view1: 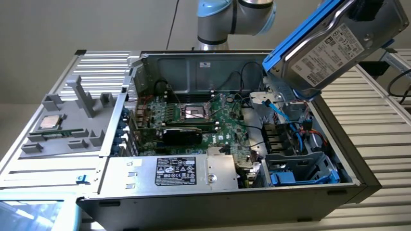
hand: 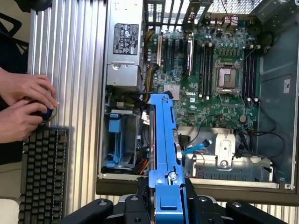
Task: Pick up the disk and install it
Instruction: 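Pick up the disk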
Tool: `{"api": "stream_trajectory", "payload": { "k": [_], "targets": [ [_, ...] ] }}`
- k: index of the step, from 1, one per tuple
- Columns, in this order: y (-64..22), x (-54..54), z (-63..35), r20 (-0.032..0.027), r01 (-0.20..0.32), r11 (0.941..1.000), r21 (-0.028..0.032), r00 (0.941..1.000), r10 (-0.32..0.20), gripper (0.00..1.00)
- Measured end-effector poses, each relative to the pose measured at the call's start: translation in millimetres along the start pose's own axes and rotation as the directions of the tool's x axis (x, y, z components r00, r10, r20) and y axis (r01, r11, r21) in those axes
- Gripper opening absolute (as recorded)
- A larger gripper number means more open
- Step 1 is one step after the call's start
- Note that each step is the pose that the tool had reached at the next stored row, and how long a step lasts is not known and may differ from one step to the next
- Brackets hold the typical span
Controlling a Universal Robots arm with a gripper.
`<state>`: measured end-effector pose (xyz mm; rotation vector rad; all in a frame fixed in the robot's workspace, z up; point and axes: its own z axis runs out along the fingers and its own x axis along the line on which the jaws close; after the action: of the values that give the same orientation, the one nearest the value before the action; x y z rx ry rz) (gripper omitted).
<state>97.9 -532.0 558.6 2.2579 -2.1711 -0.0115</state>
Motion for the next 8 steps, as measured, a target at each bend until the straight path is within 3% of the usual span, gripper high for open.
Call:
{"api": "stream_trajectory", "payload": {
  "k": [8],
  "targets": [
    [-8.1, 8.9, -1.9, -0.0002, 0.0, 1.0, 0.0026, 1.0, 0.0, 0.39]
  ]
}}
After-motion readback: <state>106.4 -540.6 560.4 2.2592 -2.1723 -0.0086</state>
